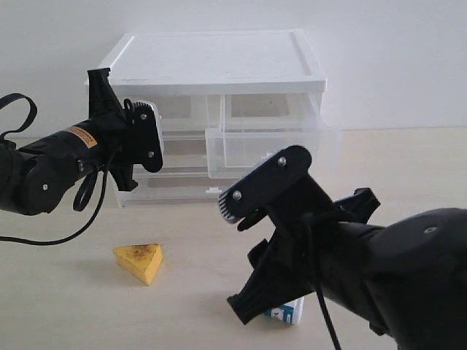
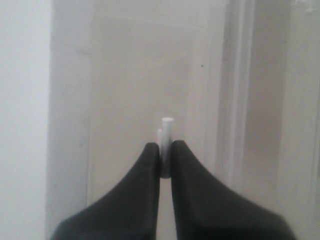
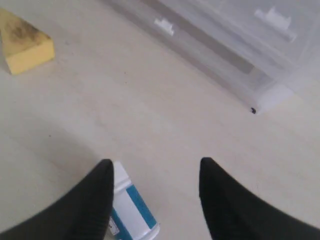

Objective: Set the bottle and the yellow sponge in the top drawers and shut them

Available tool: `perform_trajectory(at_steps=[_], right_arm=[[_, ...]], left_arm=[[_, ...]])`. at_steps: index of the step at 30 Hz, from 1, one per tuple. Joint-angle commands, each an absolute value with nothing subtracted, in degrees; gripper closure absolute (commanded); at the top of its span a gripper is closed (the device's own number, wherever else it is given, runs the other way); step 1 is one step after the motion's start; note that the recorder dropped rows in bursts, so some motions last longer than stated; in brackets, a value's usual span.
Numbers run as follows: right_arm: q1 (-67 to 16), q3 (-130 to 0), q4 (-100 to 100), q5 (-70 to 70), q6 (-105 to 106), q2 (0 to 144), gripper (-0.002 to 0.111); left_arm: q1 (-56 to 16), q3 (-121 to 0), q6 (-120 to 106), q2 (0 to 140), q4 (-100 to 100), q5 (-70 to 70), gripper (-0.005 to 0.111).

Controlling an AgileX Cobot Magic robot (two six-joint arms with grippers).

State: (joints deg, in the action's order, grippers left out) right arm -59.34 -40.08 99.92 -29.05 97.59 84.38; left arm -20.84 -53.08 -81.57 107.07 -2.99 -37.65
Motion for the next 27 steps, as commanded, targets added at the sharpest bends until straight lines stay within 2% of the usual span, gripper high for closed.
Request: perform_trajectory(at_steps=[1, 9, 14, 23, 27], right_arm=[[-59.36, -40.00, 99.95, -28.89, 97.67, 88.22, 0.050], [-58.04, -40.00, 99.95, -26.23, 97.40, 94.71, 0.050], [-53.46, -40.11, 99.90, -16.26, 97.40, 96.61, 0.050], [-49.59, -40.11, 98.53, -9.23, 98.63, 96.61, 0.050], [-49.59, -40.56, 98.15, -11.31, 98.63, 96.61, 0.050]], left_arm=[[-20.06, -55.06, -80.48, 107.37, -5.17, -45.61, 0.103], [-20.06, -55.06, -80.48, 107.37, -5.17, -45.61, 0.103], [-20.06, -55.06, -80.48, 107.37, -5.17, -45.75, 0.103], [-20.06, -55.06, -80.48, 107.37, -5.17, -46.22, 0.103], [-20.06, -55.06, -80.48, 107.37, -5.17, -46.22, 0.103]])
